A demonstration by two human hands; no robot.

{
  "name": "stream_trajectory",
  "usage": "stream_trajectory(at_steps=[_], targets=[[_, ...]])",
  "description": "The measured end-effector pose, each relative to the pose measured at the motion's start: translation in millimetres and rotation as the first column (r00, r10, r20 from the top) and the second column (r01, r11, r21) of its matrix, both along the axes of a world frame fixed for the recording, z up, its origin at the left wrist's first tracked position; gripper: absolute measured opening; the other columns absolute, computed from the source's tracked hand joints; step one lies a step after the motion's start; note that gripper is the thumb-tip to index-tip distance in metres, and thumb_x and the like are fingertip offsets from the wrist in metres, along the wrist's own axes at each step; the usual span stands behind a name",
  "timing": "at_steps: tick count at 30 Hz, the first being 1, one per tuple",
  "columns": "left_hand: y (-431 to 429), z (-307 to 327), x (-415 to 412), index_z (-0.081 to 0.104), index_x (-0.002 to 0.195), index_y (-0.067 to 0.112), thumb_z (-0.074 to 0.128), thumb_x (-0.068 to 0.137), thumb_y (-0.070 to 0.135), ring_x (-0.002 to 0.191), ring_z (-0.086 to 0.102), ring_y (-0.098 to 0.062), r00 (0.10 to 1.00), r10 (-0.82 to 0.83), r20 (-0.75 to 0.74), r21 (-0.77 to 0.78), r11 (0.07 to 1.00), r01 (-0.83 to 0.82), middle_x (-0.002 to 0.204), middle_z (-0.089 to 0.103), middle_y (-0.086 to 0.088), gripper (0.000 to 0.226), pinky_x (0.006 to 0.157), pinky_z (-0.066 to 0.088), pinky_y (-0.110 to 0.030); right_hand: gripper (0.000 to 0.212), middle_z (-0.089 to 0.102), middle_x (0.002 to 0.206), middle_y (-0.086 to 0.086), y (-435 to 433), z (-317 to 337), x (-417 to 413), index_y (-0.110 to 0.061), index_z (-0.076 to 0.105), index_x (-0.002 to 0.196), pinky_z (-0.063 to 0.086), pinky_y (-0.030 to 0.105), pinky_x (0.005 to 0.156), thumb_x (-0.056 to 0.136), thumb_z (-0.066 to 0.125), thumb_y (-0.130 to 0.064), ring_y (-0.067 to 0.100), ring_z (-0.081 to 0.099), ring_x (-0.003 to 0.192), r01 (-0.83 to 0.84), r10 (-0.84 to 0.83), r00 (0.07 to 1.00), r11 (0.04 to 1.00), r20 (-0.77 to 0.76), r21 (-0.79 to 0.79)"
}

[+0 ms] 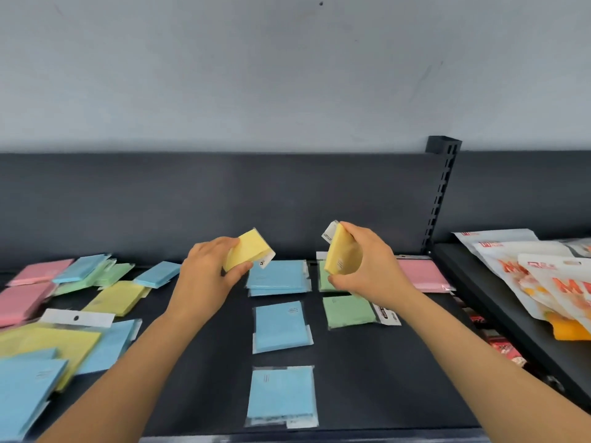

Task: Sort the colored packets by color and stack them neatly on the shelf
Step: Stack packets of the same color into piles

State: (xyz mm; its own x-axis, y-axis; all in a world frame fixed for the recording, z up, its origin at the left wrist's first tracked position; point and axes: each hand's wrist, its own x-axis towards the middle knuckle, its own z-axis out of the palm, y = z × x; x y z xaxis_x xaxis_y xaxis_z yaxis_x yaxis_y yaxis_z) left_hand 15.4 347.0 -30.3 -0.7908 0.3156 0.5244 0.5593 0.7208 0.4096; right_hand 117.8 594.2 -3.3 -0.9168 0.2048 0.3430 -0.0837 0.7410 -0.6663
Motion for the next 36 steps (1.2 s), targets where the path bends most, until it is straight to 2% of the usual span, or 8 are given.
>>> stream_trajectory(at_steps=[5,8,14,17,22,28,31,36], targets=[[-29.1,-10.9,-19.4,0.048,0.131,0.021,0.058,0.087,0.04,0.122,0.039,-0.019,0.998,-0.001,0.066,-0.061,0.998,0.005,0.131,0.052,0.006,0.049,0.098,0.037,-0.034,0.088,0.039,0.133,-0.013,-22.6,0.4,-24.2,-0.03,0.032,0.14,0.035,0.023,0.085,0.066,0.078,-0.02,0.011,0.037,0.12,-0.048,0.048,0.999,0.998,0.02,0.041],[-41.9,-14.2,-29.0,0.049,0.131,0.019,0.058,0.087,0.039,0.122,0.041,-0.021,0.998,0.026,0.058,-0.092,0.996,-0.021,0.131,0.053,0.005,0.048,0.097,0.037,-0.035,0.089,0.038,0.134,-0.014,-35.3,0.0,-35.4,-0.031,0.031,0.14,0.035,0.024,0.086,0.066,0.079,-0.023,0.011,0.036,0.121,-0.074,0.072,0.997,0.996,0.042,0.056],[-75.4,-0.5,-44.5,0.054,0.126,0.014,0.061,0.087,0.032,0.114,0.045,-0.033,0.984,0.174,0.029,0.061,0.983,-0.176,0.125,0.058,-0.005,0.044,0.092,0.041,-0.044,0.09,0.036,0.137,-0.013,-82.1,8.8,-69.6,-0.03,0.028,0.142,0.033,0.024,0.092,0.066,0.076,-0.025,0.012,0.032,0.126,-0.198,0.188,0.979,0.97,0.085,0.142],[-103.5,10.7,-50.0,0.054,0.126,0.014,0.06,0.087,0.031,0.114,0.044,-0.033,0.969,0.246,0.006,0.129,0.961,-0.245,0.125,0.058,-0.005,0.043,0.091,0.041,-0.044,0.093,0.031,0.143,-0.011,-121.4,8.0,-91.1,-0.027,0.023,0.145,0.035,0.031,0.102,0.067,0.075,-0.025,0.013,0.026,0.131,-0.34,0.309,0.937,0.915,0.165,0.219],[-137.0,21.6,-49.2,0.054,0.125,0.012,0.061,0.087,0.029,0.114,0.045,-0.033,0.953,0.301,-0.022,0.148,0.944,-0.295,0.123,0.059,-0.007,0.042,0.093,0.039,-0.043,0.096,0.032,0.144,-0.004,-181.5,-0.8,-134.4,-0.022,0.021,0.147,0.039,0.038,0.103,0.067,0.075,-0.026,0.018,0.027,0.133,-0.464,0.384,0.874,0.841,0.298,0.278],[-147.7,13.3,-50.3,0.054,0.125,0.012,0.06,0.087,0.031,0.114,0.046,-0.028,0.964,0.264,-0.028,0.11,0.96,-0.259,0.125,0.058,-0.004,0.042,0.094,0.038,-0.038,0.093,0.039,0.144,0.004,-187.0,-33.2,-175.2,-0.014,0.025,0.146,0.038,0.033,0.105,0.071,0.076,-0.036,0.025,0.036,0.133,-0.528,0.248,0.753,0.781,0.61,0.334],[-141.6,6.7,-52.0,0.054,0.125,0.012,0.061,0.087,0.031,0.118,0.045,-0.026,0.971,0.238,-0.012,0.106,0.966,-0.235,0.127,0.057,-0.003,0.043,0.096,0.036,-0.034,0.095,0.032,0.15,0.002,-174.8,-42.9,-177.6,-0.015,0.022,0.148,0.031,0.031,0.108,0.073,0.075,-0.041,0.022,0.031,0.137,-0.484,0.224,0.758,0.823,0.613,0.298],[-123.6,-0.9,-54.5,0.052,0.128,0.017,0.06,0.088,0.033,0.121,0.04,-0.019,0.995,0.097,0.034,0.061,0.993,-0.099,0.131,0.052,0.005,0.044,0.096,0.03,-0.023,0.096,0.033,0.15,-0.003,-165.6,-51.9,-170.9,-0.019,0.026,0.147,0.032,0.033,0.109,0.07,0.077,-0.043,0.019,0.031,0.138,-0.449,0.24,0.794,0.85,0.559,0.273]])
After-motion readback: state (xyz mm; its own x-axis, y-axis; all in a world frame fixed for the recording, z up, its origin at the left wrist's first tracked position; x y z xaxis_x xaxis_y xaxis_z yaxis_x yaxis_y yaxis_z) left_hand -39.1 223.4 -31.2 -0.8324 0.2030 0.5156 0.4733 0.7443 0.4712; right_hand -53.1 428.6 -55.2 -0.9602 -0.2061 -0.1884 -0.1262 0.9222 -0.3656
